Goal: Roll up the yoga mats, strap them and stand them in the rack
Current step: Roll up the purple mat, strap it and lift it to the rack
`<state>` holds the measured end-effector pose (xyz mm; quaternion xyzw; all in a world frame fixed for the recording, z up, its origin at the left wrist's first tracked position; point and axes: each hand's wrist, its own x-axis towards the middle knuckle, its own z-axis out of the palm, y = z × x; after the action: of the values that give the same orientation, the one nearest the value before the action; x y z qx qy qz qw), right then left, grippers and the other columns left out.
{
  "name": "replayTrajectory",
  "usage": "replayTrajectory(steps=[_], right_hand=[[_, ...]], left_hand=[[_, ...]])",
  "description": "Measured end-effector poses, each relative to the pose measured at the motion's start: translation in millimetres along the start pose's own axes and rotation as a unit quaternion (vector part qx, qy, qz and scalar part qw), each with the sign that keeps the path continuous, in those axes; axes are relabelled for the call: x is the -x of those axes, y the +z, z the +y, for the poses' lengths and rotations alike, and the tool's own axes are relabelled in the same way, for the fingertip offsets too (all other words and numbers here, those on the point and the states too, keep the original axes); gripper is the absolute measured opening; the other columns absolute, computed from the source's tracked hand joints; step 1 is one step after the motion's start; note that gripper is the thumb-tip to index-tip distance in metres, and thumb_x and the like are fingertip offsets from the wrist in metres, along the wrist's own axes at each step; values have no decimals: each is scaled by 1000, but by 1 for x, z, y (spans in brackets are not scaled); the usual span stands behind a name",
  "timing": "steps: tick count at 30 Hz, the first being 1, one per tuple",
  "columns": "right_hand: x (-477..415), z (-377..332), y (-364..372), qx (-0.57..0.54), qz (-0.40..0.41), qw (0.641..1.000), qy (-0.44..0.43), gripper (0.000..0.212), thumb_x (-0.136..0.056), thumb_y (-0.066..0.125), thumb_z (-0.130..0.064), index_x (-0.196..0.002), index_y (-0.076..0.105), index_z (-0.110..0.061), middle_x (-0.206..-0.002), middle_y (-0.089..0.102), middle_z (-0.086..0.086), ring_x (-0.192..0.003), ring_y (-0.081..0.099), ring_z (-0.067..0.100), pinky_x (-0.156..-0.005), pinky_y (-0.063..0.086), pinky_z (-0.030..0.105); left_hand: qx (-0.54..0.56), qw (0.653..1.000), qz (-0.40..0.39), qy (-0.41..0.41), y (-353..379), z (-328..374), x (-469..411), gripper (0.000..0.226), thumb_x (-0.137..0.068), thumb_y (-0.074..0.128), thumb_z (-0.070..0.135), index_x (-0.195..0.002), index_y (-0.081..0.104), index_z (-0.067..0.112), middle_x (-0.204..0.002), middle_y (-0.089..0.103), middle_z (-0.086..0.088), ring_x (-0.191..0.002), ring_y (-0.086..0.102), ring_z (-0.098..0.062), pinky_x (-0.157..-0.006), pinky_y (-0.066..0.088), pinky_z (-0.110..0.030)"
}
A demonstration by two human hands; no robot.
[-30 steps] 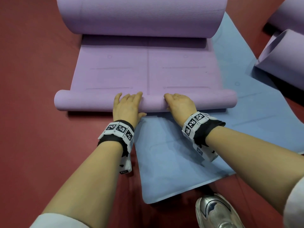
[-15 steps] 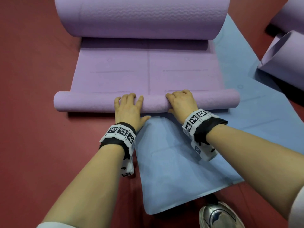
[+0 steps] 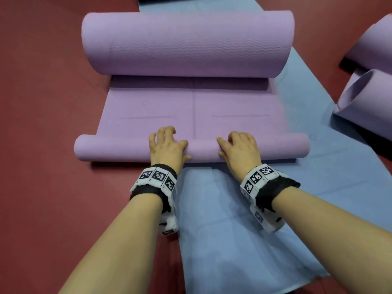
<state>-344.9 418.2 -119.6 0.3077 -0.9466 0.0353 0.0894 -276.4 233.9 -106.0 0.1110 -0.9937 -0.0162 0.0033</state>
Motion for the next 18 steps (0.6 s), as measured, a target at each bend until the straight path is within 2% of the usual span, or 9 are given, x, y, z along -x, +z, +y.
replayTrajectory(steps=[2, 4, 6, 8, 10, 12, 14, 16, 18], right_hand=[[-5, 0, -3, 18, -4, 1000, -1, 48, -74, 76, -21, -118, 64, -9, -82, 64, 11, -75, 62, 30, -92, 46, 40], [-7, 0, -10, 12, -50, 999, 17, 63, -90, 57, -37, -140, 40, -4, -95, 66, 10, -92, 62, 29, -108, 30, 41], [-4, 1, -15, -3, -74, 997, 23, 81, -87, 52, -56, -144, 29, -4, -105, 65, 9, -104, 60, 26, -113, 18, 41], [0, 0, -15, -10, -94, 995, 8, 86, -80, 53, -66, -140, 34, -8, -124, 58, 9, -121, 50, 23, -114, 11, 42], [3, 0, -11, -4, -114, 994, -6, 77, -80, 53, -65, -134, 40, -12, -141, 46, 9, -135, 36, 23, -115, 8, 44], [0, 2, -4, 4, -104, 995, -6, 69, -80, 58, -60, -129, 48, -13, -147, 40, 8, -140, 28, 24, -115, 9, 46], [-4, 2, -3, 1, -83, 997, 2, 65, -74, 68, -56, -120, 59, -12, -146, 42, 9, -137, 34, 29, -112, 17, 49], [-8, 3, -2, 0, -69, 998, 16, 62, -65, 75, -55, -110, 65, -13, -140, 47, 12, -127, 44, 33, -107, 27, 50], [-8, 4, -3, 9, -60, 998, 28, 67, -61, 78, -56, -112, 65, -15, -127, 54, 14, -113, 51, 34, -101, 34, 47]], left_hand=[[-21, 1000, -19, -7, -3, 1, -3, 43, -86, 58, 45, -126, 56, 30, -127, 41, -8, -121, 34, -30, -105, 9, -42], [-51, 999, -18, -6, 1, 3, -2, 51, -88, 57, 46, -134, 48, 27, -120, 49, -9, -112, 45, -32, -106, 19, -45], [-81, 996, 11, -28, 5, 7, -2, 65, -84, 61, 45, -140, 42, 17, -109, 58, -10, -100, 55, -31, -104, 28, -44], [-70, 995, 33, -56, 3, 9, -4, 75, -83, 63, 43, -143, 35, 8, -105, 61, -10, -97, 58, -30, -106, 28, -43], [-33, 998, 11, -51, 3, 10, -5, 68, -89, 55, 45, -142, 32, 8, -118, 57, -10, -108, 53, -29, -111, 16, -43], [-18, 1000, -1, -20, 3, 9, -4, 66, -87, 49, 57, -134, 40, 11, -129, 50, -10, -122, 44, -27, -113, 6, -43], [-11, 1000, -24, -12, 4, 6, -1, 80, -80, 48, 70, -136, 40, 14, -141, 39, -11, -137, 27, -27, -113, 0, -44], [-9, 999, -43, -26, 6, 5, 1, 90, -74, 48, 76, -142, 33, 19, -151, 23, -13, -144, 5, -29, -113, -3, -46], [-16, 998, -47, -40, 4, 7, -3, 91, -71, 50, 78, -142, 34, 23, -151, 15, -13, -143, 1, -31, -113, -2, -48]])
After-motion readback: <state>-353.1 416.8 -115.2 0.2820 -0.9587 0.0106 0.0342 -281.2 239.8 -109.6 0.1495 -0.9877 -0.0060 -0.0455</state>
